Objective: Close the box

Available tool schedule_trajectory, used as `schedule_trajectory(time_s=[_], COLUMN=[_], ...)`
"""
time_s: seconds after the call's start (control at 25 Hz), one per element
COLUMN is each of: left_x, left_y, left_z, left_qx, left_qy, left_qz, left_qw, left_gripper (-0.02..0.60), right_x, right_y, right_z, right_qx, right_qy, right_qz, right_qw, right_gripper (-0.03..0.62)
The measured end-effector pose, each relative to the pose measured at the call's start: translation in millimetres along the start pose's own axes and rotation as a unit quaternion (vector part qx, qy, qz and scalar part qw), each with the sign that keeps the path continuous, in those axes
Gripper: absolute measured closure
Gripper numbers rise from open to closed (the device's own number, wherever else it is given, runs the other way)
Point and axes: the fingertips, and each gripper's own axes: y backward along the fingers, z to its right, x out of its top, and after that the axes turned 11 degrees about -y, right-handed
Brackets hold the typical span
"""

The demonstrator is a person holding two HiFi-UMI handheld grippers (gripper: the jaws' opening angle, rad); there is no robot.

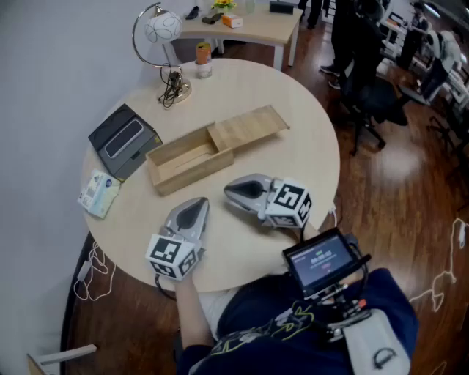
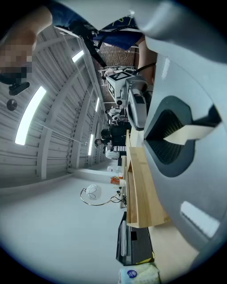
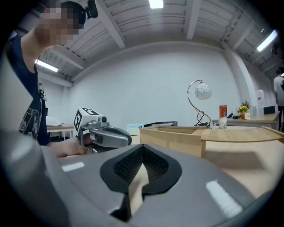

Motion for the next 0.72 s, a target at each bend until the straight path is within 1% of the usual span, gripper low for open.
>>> schedule_trajectory(time_s=[0.08,0.24,0.36,0.56,0.6,0.64,0.68,0.72], left_x=[-0.2,-0.3,-0.6,1.3,2.8,5.5,9.2,12.7], left_y=[0.1,0.2,0.7,0.3,4.6,13.4,26.8,42.8], left_z=[-0.2,0.5,0.4,2.6,-1.5,-12.2,-30.3,-54.2], left_qx=[0.003,0.002,0.004,-0.007,-0.002,0.016,0.046,0.083], left_qy=[0.004,0.005,0.005,-0.004,-0.004,0.001,0.015,0.039], left_qz=[0.001,0.003,0.002,0.001,0.007,0.021,0.043,0.068], left_qw=[1.0000,1.0000,1.0000,1.0000,1.0000,0.9997,0.9979,0.9935], left_gripper=[0.580,0.580,0.580,0.580,0.580,0.580,0.580,0.580], right_x=[8.9,4.3,10.6,2.0,3.2,6.1,11.9,22.1], right_y=[0.0,0.3,0.5,0.8,4.3,12.7,27.4,48.4], right_z=[-2.4,-1.2,-3.6,0.8,5.9,16.8,35.0,60.8], right_qx=[-0.008,-0.003,-0.013,-0.006,-0.016,-0.039,-0.076,-0.123], right_qy=[-0.001,0.001,-0.003,0.004,0.004,0.002,-0.008,-0.028], right_qz=[0.005,0.005,0.003,0.004,0.005,0.006,0.008,0.018], right_qw=[1.000,1.000,1.000,1.000,1.000,0.999,0.997,0.992], right_gripper=[0.599,0.599,0.599,0.599,0.599,0.599,0.599,0.599])
